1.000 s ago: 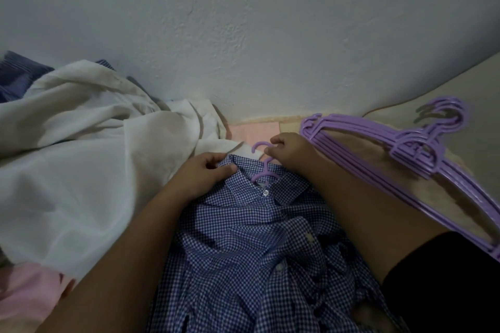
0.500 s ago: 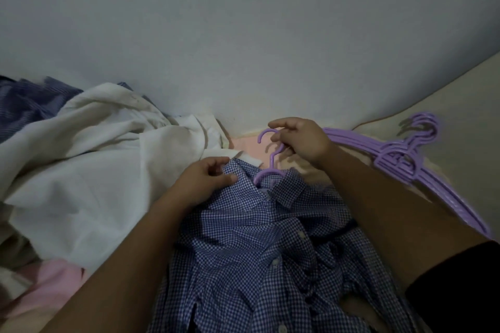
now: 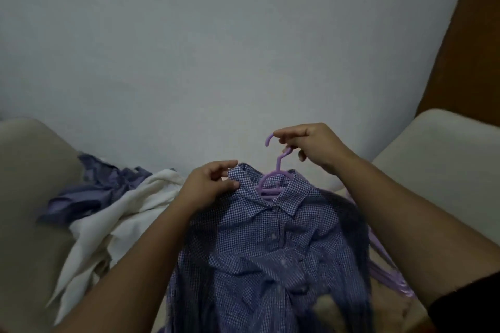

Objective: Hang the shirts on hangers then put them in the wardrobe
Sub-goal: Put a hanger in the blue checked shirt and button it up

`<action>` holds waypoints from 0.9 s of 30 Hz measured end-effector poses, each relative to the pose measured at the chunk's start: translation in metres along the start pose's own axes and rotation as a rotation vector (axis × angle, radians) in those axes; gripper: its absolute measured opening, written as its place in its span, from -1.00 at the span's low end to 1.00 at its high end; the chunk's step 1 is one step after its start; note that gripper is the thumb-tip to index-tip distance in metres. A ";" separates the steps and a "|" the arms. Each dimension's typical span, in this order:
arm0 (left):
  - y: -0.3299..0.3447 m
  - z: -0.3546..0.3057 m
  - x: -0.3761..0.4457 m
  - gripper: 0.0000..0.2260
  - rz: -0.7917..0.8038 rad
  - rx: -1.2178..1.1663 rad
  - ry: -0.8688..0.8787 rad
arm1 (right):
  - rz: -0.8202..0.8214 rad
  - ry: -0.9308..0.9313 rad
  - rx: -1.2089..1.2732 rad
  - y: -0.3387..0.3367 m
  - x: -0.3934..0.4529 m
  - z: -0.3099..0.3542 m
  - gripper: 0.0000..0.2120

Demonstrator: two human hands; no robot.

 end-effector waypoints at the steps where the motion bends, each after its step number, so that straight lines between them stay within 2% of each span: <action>1: -0.006 -0.019 -0.002 -0.60 -0.009 0.010 0.033 | -0.006 -0.027 -0.007 -0.008 -0.011 0.018 -0.66; 5: -0.026 -0.095 -0.015 -0.52 -0.004 0.036 0.149 | 0.007 -0.115 -0.010 -0.038 -0.054 0.084 -0.70; 9: -0.036 -0.154 -0.026 -0.45 0.098 0.186 0.183 | 0.002 -0.189 0.046 -0.062 -0.089 0.135 -0.67; 11: -0.038 -0.178 -0.032 -0.56 0.117 0.346 0.189 | -0.022 -0.230 0.076 -0.072 -0.103 0.154 -0.65; 13: -0.045 -0.201 -0.037 -0.77 0.027 0.407 0.250 | -0.046 -0.272 0.111 -0.081 -0.117 0.171 -0.65; 16: -0.064 -0.231 -0.044 -0.91 -0.220 0.206 0.350 | -0.093 -0.333 0.157 -0.100 -0.136 0.197 -0.64; 17: -0.067 -0.239 -0.045 -0.90 -0.249 0.121 0.370 | -0.103 -0.352 0.155 -0.106 -0.141 0.207 -0.64; 19: -0.066 -0.256 -0.046 -0.78 -0.189 0.045 0.402 | -0.119 -0.383 0.140 -0.115 -0.150 0.222 -0.65; 21: -0.066 -0.266 -0.043 -0.57 -0.098 0.126 0.402 | -0.139 -0.401 0.140 -0.124 -0.156 0.233 -0.67; 23: -0.071 -0.272 -0.040 -0.51 -0.084 0.273 0.374 | -0.161 -0.413 0.136 -0.132 -0.162 0.242 -0.67; 25: -0.073 -0.280 -0.039 -0.68 -0.104 0.290 0.395 | -0.174 -0.428 0.128 -0.136 -0.167 0.249 -0.66; 27: -0.071 -0.291 -0.042 -0.81 -0.152 0.199 0.448 | -0.181 -0.444 0.119 -0.137 -0.172 0.255 -0.67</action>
Point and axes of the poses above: each hand's wrist, its own x-axis towards the middle knuckle, its own y-axis out of the palm, z = x × y, the point moved 6 cm from there along x, towards the middle knuckle, and after that the axes turned 12 degrees about y, right-handed, at the moved point
